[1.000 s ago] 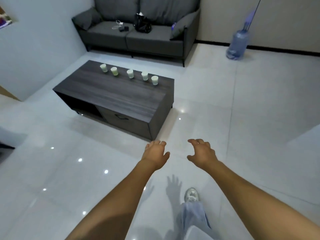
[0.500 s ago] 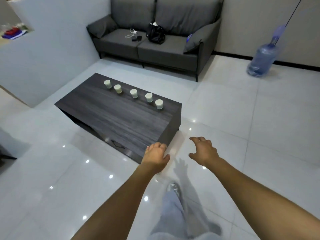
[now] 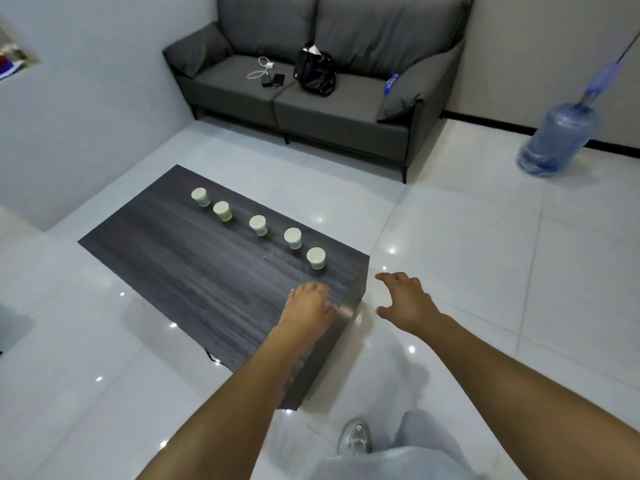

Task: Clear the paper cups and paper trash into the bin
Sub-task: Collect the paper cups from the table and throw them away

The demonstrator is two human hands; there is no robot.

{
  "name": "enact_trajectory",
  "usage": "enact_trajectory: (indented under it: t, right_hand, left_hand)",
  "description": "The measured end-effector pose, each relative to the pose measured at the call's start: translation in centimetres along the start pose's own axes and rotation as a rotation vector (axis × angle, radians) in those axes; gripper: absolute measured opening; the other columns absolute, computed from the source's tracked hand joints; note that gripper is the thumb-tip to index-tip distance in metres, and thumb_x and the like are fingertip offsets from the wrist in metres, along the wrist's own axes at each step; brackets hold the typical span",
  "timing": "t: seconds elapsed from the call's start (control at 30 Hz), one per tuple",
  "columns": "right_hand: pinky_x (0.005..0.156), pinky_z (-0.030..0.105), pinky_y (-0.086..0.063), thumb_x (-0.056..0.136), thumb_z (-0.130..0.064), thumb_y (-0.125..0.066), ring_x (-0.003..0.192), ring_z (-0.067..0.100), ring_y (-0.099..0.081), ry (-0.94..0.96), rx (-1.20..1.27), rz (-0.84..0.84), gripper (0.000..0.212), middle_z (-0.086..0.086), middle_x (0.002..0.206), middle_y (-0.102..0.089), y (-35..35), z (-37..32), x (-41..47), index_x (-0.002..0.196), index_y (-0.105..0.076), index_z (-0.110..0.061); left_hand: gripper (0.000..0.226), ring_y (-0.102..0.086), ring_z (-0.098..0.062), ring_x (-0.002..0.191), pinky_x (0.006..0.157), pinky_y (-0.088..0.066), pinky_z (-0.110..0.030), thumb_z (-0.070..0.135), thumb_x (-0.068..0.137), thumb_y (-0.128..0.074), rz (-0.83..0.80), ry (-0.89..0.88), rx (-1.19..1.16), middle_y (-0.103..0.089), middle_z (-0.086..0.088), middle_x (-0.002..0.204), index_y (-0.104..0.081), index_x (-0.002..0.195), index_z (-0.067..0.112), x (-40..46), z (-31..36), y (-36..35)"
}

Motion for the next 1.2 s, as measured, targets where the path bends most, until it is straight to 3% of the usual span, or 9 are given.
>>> enact_trajectory:
  t: [0.23, 0.5, 0.63, 0.87, 1.2]
  right_hand:
    - [0.102, 0.041, -0.038, 0.090, -0.030, -0.059, 0.134, 0.028, -0.031, 0.118, -0.063, -0.107, 0.066, 0.003, 0.151, -0.031, 2.7, 0.4, 11.7, 0.148, -0.027, -0.027]
    - [0.102, 0.040, -0.039, 0.088, -0.028, -0.062, 0.135, 0.027, -0.031, 0.306, -0.216, -0.228, 0.068, 0.004, 0.151, -0.031, 8.9, -0.2, 26.7, 0.147, -0.028, -0.029]
    - [0.103, 0.042, -0.040, 0.090, -0.031, -0.061, 0.134, 0.028, -0.033, 0.447, -0.317, -0.275, 0.067, 0.005, 0.150, -0.032, 10.2, -3.2, 32.8, 0.147, -0.027, -0.028]
    - [0.103, 0.044, -0.041, 0.088, -0.028, -0.064, 0.132, 0.028, -0.034, 0.596, -0.361, -0.389, 0.067, 0.004, 0.147, -0.035, 7.2, -10.1, 38.7, 0.145, -0.029, -0.029]
    - [0.104, 0.043, -0.040, 0.087, -0.030, -0.067, 0.132, 0.028, -0.036, 0.627, -0.472, -0.506, 0.067, 0.004, 0.147, -0.037, 3.1, -14.1, 45.1, 0.143, -0.032, -0.027]
  left_hand:
    - [0.049, -0.036, -0.028, 0.131, 0.115, -0.023, -0.043, 0.036, 0.097, -0.045, -0.008, 0.122, -0.089, -0.042, -0.008, 0.140, -0.038, 0.139, 0.014, 9.9, -0.2, 2.1]
    - [0.048, -0.037, -0.026, 0.129, 0.113, -0.026, -0.040, 0.035, 0.096, -0.045, 0.027, 0.384, -0.253, -0.042, -0.006, 0.139, -0.039, 0.139, 0.016, 20.6, 0.4, 5.0]
    - [0.044, -0.038, -0.024, 0.128, 0.111, -0.029, -0.036, 0.033, 0.096, -0.046, 0.117, 0.477, -0.358, -0.044, -0.005, 0.137, -0.041, 0.136, 0.017, 23.2, -0.2, 6.3]
    - [0.048, -0.035, -0.027, 0.131, 0.109, -0.028, -0.035, 0.034, 0.096, -0.045, 0.058, 0.662, -0.429, -0.040, -0.007, 0.141, -0.036, 0.140, 0.015, 24.4, -4.1, 6.0]
    - [0.047, -0.038, -0.029, 0.129, 0.110, -0.029, -0.037, 0.033, 0.096, -0.045, 0.043, 0.783, -0.558, -0.043, -0.009, 0.139, -0.039, 0.138, 0.014, 28.2, -9.6, 5.7]
Point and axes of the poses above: each hand's wrist, its own x-axis towards the middle knuckle, its own y-axis out of the back of the hand, z = x × y, the point moved 4 cm from there along x, towards the middle knuckle
